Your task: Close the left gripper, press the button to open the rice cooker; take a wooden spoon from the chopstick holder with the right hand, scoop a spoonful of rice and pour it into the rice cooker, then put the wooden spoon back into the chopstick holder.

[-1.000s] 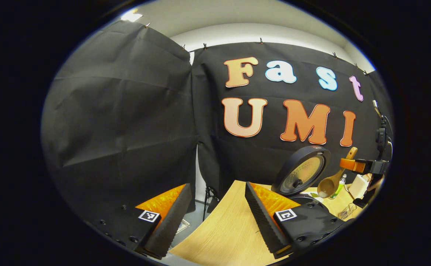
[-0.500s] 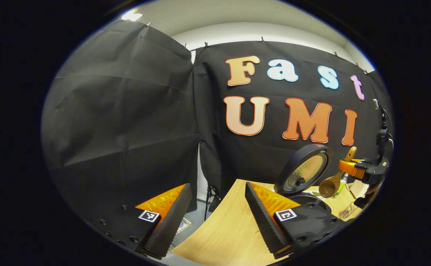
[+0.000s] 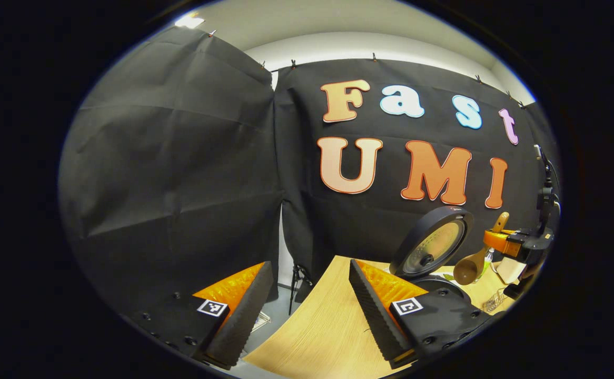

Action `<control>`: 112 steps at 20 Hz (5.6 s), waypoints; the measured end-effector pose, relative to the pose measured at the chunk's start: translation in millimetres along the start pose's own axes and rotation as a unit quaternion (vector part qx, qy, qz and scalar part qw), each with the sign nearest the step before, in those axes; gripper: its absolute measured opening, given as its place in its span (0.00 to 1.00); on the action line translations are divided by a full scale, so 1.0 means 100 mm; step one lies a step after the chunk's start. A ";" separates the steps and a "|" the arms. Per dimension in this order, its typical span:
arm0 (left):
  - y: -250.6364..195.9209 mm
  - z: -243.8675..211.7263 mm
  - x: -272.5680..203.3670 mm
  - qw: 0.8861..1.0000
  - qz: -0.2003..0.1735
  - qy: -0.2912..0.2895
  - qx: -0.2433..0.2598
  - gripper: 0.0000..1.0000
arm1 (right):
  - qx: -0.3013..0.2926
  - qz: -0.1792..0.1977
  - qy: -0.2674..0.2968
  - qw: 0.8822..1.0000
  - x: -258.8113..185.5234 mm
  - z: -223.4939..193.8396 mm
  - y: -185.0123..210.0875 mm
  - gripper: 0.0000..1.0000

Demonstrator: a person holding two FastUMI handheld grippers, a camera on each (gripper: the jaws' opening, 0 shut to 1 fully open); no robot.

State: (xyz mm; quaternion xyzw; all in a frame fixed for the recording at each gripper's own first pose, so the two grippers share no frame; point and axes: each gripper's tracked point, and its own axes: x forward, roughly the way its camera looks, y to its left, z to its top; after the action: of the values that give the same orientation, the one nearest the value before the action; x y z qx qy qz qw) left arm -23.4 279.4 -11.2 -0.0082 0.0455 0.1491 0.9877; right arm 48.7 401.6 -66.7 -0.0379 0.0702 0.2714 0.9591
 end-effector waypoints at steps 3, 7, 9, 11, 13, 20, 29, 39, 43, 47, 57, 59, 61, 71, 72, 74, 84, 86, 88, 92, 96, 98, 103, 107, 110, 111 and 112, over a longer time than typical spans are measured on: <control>-0.10 0.07 0.05 1.000 -0.008 -0.004 -0.005 0.94 | 0.063 -0.027 -0.009 0.998 -0.17 0.09 -0.44 0.05; -0.29 0.14 0.08 1.000 -0.011 -0.013 0.000 0.94 | 0.114 -0.089 -0.018 0.989 -0.42 0.12 -1.31 0.05; -0.40 0.17 0.09 1.000 -0.014 -0.013 0.001 0.94 | 0.126 -0.120 -0.018 0.985 -0.54 0.06 -1.75 0.05; -0.51 0.21 0.10 1.000 -0.010 -0.016 0.010 0.94 | 0.142 -0.146 -0.015 0.979 -0.67 -0.03 -2.18 0.05; -0.63 0.29 0.08 1.000 -0.007 -0.023 0.017 0.94 | 0.156 -0.169 -0.012 0.973 -0.77 -0.15 -2.54 0.05; -1.19 0.48 -0.02 0.999 -0.015 -0.041 0.008 0.95 | 0.199 -0.218 0.026 0.955 -1.00 -0.82 -3.37 0.05; -1.64 0.53 -0.18 0.999 -0.016 -0.037 0.029 1.00 | 0.219 -0.225 0.090 0.945 -0.87 -1.68 -3.65 0.05; -1.70 0.55 -0.27 0.998 0.011 -0.029 0.046 1.00 | 0.229 -0.223 0.134 0.938 -0.65 -2.36 -3.70 0.05; -1.81 0.57 -0.21 0.998 0.007 -0.029 0.047 0.96 | 0.232 -0.233 0.145 0.933 -0.76 -2.31 -3.78 0.12; -2.03 0.57 -0.07 0.999 -0.008 -0.028 0.037 1.00 | 0.193 -0.254 0.157 0.935 -1.06 -2.12 -4.02 0.50; -2.86 0.98 0.53 0.996 -0.061 -0.053 0.040 0.97 | 0.109 -0.276 0.100 0.950 -1.75 -1.09 -4.48 0.95; -2.99 1.12 0.76 0.996 -0.066 -0.056 0.040 0.97 | 0.108 -0.282 0.095 0.949 -1.86 -1.04 -4.51 0.94; -3.11 1.30 0.97 0.994 -0.063 -0.069 0.047 0.96 | 0.106 -0.288 0.097 0.947 -1.94 -1.07 -4.53 0.95; -3.57 0.82 1.90 0.996 -0.076 -0.003 0.051 0.94 | 0.097 -0.322 0.095 0.937 -2.19 -0.93 -4.72 0.95; -3.55 0.75 1.97 0.996 -0.070 0.000 0.051 0.98 | 0.100 -0.323 0.093 0.936 -2.20 -0.91 -4.72 0.95; -3.49 0.57 2.07 0.996 -0.064 0.026 0.049 0.94 | 0.104 -0.323 0.085 0.937 -2.20 -0.84 -4.71 0.95; -3.57 0.20 1.52 0.994 -0.094 0.041 0.047 0.99 | 0.097 -0.305 0.063 0.945 -2.06 -0.60 -4.65 0.95; -3.62 0.04 1.33 0.992 -0.107 0.053 0.044 1.00 | 0.098 -0.294 0.063 0.949 -2.00 -0.60 -4.60 0.95; -3.62 -0.10 1.14 0.991 -0.112 0.057 0.041 1.00 | 0.091 -0.281 0.065 0.953 -1.93 -0.59 -4.54 0.94; -3.65 -0.52 0.76 0.990 -0.119 0.061 0.040 0.98 | 0.080 -0.258 0.070 0.960 -1.83 -0.61 -4.46 0.95; -3.62 -1.06 0.50 0.989 -0.118 0.082 0.033 0.98 | 0.079 -0.239 0.074 0.965 -1.73 -0.65 -4.41 0.95; -3.61 -1.19 0.48 0.990 -0.119 0.064 0.041 0.99 | 0.078 -0.229 0.078 0.967 -1.69 -0.68 -4.38 0.95; -3.56 -1.59 0.40 0.990 -0.107 0.071 0.062 1.00 | 0.072 -0.217 0.086 0.970 -1.65 -0.72 -4.35 0.95; -3.54 -1.80 0.37 0.989 -0.097 0.089 0.063 1.00 | 0.070 -0.212 0.092 0.970 -1.66 -0.77 -4.36 0.94; -3.52 -1.84 0.40 0.988 -0.098 0.093 0.080 0.99 | 0.068 -0.211 0.095 0.971 -1.67 -0.80 -4.38 0.95; -3.52 -1.89 0.36 0.987 -0.097 0.104 0.073 0.97 | 0.068 -0.211 0.096 0.970 -1.68 -0.82 -4.39 0.95; -3.53 -1.87 0.36 0.988 -0.099 0.100 0.066 0.96 | 0.069 -0.211 0.097 0.970 -1.68 -0.83 -4.39 0.95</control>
State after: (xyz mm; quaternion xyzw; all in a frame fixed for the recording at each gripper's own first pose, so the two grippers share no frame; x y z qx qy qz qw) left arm 98.9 -52.8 -200.0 0.0380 0.1531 0.0461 0.9864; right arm 128.7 -67.4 -107.1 -0.0118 0.1722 0.0520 0.9836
